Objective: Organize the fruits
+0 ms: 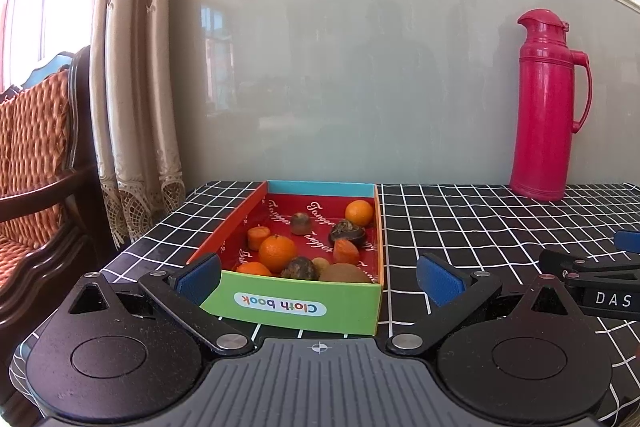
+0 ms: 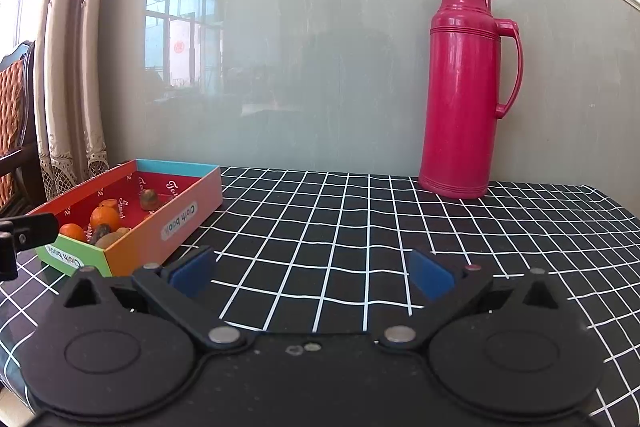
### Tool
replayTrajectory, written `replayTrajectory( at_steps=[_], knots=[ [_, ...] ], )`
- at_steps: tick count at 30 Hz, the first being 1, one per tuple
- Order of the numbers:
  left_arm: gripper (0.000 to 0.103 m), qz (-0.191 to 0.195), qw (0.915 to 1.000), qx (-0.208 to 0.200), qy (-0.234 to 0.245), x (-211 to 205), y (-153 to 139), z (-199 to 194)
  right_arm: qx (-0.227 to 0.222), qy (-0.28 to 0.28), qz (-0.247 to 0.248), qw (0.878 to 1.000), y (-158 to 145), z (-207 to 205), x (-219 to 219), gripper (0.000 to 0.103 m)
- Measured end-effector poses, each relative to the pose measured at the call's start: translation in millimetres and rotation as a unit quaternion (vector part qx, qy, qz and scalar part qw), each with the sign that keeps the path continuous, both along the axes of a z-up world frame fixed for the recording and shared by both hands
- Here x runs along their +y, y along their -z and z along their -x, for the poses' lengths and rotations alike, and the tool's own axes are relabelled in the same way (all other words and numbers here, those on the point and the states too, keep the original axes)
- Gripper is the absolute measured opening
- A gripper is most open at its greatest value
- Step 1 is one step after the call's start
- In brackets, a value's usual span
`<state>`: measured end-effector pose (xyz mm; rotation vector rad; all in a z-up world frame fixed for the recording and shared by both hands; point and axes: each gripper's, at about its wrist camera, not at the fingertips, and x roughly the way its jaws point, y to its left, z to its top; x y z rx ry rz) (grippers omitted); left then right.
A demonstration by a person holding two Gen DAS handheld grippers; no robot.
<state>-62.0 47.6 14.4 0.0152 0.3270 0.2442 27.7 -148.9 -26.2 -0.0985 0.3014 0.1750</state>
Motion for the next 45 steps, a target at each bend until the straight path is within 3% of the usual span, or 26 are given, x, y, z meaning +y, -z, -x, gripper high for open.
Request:
replayTrajectory(
  at_steps=[36, 45],
  knots=[
    [0.103, -0.001, 1.0, -0.001, -0.004, -0.6, -0.1, 0.0, 0.001, 0.001, -0.003, 1.0, 0.9, -0.6, 0.1, 0.103],
    [0.103, -0.004, 0.9997, -0.017, 0.016, -3.8, -0.6, 5.2, 0.001, 0.002, -0.003, 1.0, 0.0, -0.3, -1.0, 0.103]
  ],
)
